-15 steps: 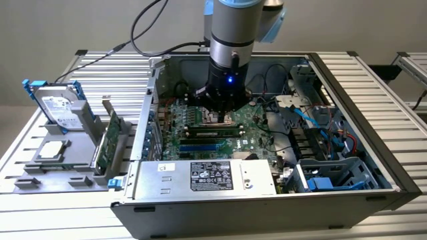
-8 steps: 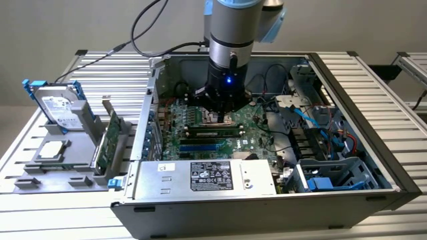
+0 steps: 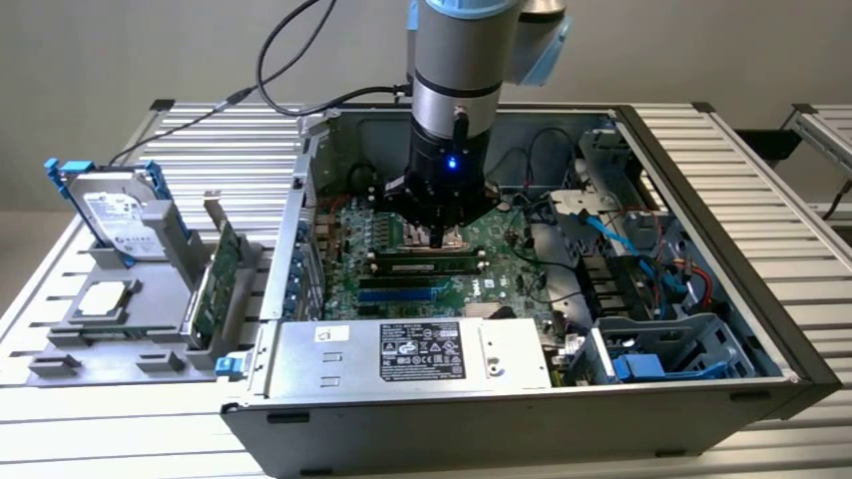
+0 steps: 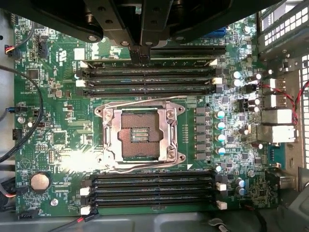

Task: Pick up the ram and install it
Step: 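Press down the ram until it locks into place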

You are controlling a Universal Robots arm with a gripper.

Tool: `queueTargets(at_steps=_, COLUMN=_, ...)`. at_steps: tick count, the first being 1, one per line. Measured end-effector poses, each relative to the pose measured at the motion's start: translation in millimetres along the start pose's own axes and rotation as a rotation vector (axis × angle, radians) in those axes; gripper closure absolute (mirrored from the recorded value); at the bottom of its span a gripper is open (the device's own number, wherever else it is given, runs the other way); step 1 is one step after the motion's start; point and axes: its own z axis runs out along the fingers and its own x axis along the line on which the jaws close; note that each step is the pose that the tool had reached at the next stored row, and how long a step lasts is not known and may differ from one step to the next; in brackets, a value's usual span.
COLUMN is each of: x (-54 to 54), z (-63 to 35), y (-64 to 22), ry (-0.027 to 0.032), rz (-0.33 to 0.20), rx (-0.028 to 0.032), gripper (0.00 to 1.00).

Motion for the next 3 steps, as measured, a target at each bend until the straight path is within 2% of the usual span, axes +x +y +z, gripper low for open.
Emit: queueTargets(at_steps=3, x=0.0, z=0.0, y=0.0, ry=0.0000, rz=0.000, rx=0.0000, gripper=0.89)
